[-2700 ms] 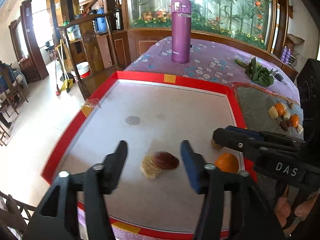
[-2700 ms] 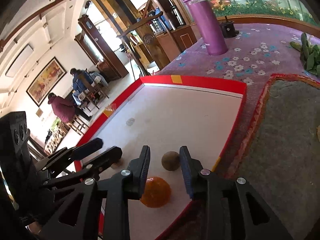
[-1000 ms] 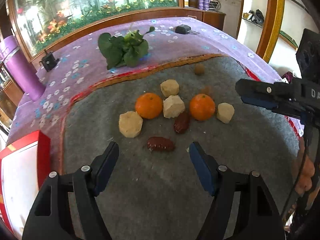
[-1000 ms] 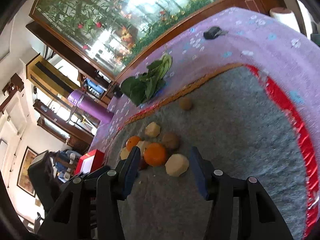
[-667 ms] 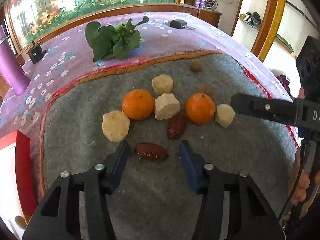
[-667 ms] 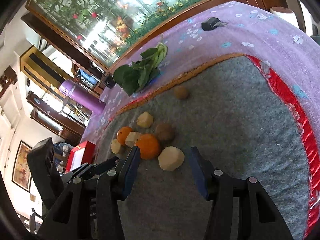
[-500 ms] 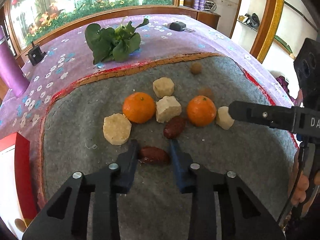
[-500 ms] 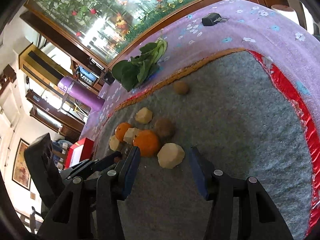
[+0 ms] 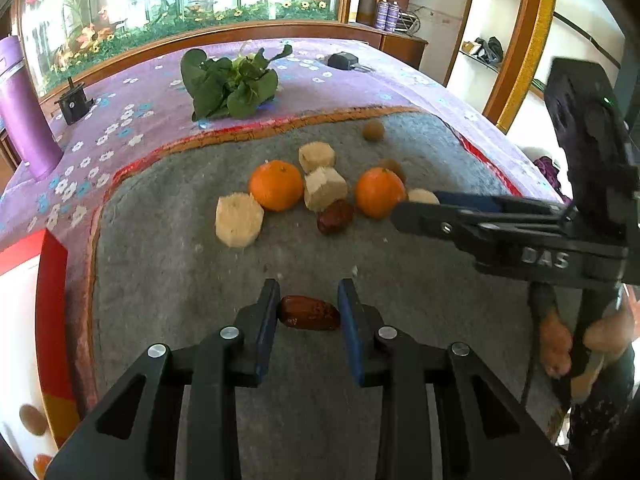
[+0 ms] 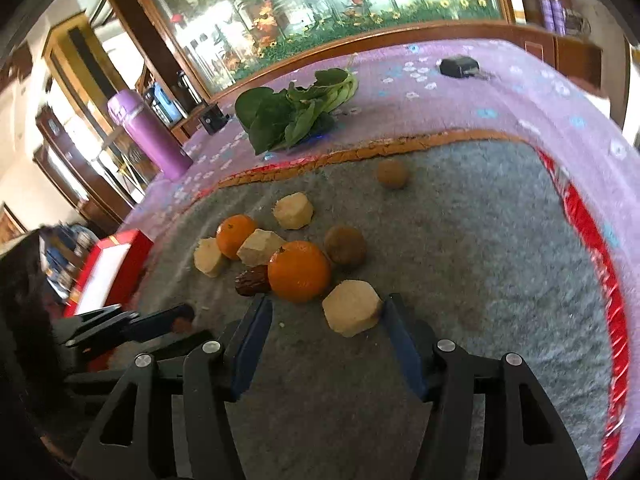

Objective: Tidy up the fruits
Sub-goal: 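Grasp another date with the left gripper while the right gripper grasps a pale round slice, then carry the date and slice over the white tray and open both grippers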

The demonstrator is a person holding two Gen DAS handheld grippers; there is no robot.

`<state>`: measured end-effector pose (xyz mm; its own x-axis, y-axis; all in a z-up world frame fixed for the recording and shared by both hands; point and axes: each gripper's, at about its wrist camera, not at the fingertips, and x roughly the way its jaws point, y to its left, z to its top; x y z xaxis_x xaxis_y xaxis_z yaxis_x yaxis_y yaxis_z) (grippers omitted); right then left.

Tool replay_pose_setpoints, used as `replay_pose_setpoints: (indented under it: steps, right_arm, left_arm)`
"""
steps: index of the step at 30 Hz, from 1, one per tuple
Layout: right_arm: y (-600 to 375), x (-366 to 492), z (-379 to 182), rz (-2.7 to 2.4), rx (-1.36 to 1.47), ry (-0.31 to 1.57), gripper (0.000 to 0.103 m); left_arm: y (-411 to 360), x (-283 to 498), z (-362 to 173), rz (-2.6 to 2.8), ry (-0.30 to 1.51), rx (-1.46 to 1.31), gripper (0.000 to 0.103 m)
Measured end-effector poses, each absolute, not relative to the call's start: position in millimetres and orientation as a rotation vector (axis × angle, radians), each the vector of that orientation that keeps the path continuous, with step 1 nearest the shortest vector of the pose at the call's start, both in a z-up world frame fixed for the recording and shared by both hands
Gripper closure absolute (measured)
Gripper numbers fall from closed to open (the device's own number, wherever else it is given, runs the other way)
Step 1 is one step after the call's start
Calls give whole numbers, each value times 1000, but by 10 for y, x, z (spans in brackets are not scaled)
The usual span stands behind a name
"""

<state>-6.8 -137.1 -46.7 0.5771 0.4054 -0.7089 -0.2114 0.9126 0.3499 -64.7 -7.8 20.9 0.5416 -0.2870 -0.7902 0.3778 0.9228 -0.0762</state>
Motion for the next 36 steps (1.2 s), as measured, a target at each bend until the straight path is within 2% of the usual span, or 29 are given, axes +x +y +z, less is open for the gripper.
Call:
replay_pose_setpoints:
  steps: [2,4,5,19,36]
  right_arm:
    - [-1339,-67,-471,342,203,883,47]
    - [-1331,-59,-478,307,178,881,65]
    - [-1339,-52,-483,286,169,881,70]
    - [-1309,-196,-323,391,258,858,71]
    - [-62,-514,182,662,200,759,72]
  left_arm:
    - [-62,-676,204,-397,922,100,76]
    - [-43,-705,210,-396,921,98,76]
    - [-31,-716,215,-391,918,98,76]
    - [272,-1004,394,-267,836,100,76]
    - [1185,-1496,842,78,629,130,76]
